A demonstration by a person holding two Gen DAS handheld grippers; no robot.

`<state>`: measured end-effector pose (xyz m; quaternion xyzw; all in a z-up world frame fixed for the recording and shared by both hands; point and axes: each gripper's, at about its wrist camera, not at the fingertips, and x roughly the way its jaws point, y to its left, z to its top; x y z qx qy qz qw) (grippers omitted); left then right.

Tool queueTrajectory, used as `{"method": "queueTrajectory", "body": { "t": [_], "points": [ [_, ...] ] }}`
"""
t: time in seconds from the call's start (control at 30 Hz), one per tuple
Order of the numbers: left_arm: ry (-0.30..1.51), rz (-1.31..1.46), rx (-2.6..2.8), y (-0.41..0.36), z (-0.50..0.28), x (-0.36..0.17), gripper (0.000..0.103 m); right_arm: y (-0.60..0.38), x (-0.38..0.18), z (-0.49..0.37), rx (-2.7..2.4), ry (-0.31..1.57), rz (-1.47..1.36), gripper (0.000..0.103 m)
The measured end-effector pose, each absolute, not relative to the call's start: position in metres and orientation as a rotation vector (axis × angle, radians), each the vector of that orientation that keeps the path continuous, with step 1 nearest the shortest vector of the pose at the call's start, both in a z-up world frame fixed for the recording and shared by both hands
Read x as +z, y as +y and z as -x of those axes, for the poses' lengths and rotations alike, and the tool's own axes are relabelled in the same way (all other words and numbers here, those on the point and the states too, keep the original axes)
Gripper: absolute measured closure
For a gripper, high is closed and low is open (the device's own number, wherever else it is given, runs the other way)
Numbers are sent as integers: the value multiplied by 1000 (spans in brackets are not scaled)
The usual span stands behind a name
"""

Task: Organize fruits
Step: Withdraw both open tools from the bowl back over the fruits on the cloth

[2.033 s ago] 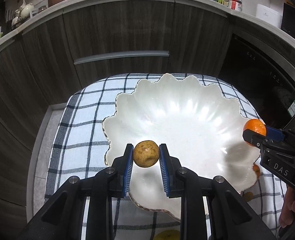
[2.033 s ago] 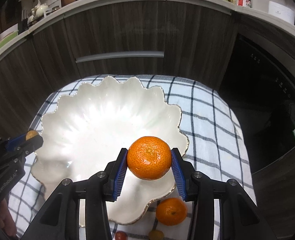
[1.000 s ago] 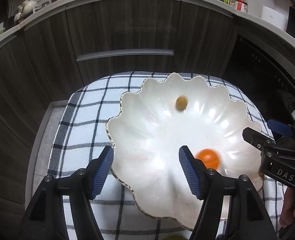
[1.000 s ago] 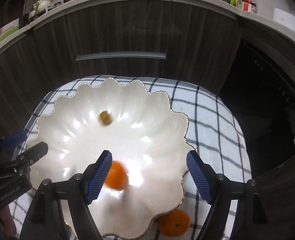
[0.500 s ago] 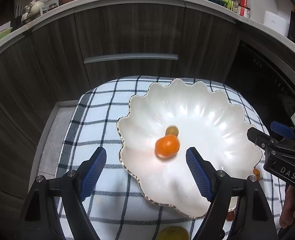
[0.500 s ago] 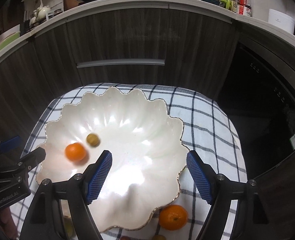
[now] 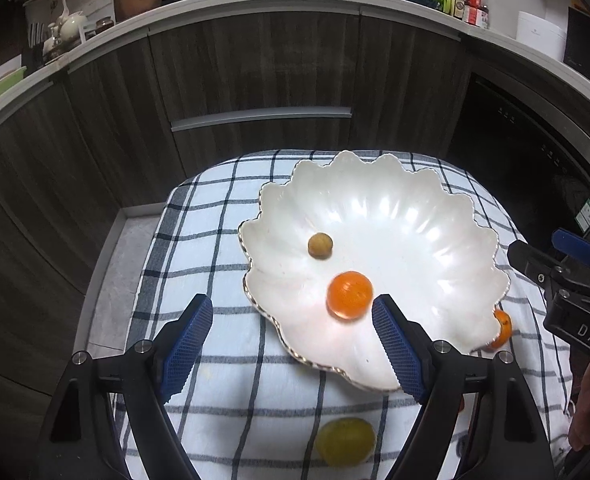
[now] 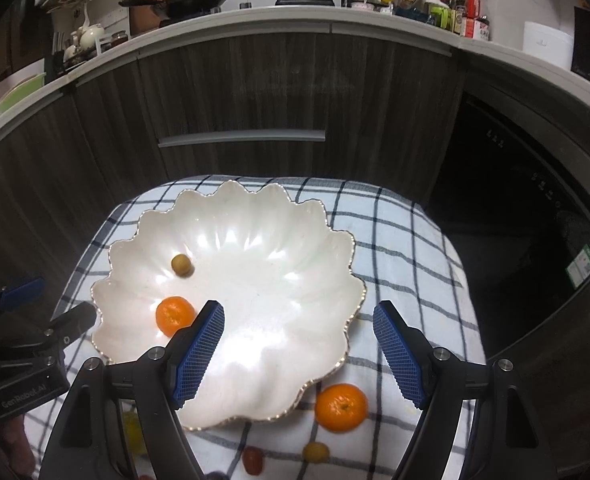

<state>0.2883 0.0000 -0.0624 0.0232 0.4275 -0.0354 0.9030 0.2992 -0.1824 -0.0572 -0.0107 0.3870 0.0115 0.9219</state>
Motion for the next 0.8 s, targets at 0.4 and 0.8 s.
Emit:
{"method": "queueTrajectory", "body": {
  "t": [0.4, 0.8],
  "points": [
    [868, -70, -60, -5, -253, -55, 15, -189, -41, -261, -11, 740, 31, 18],
    [828, -82, -59, -6, -225, -47, 12, -190, -39, -234, -7, 726, 38, 18]
  ]
}}
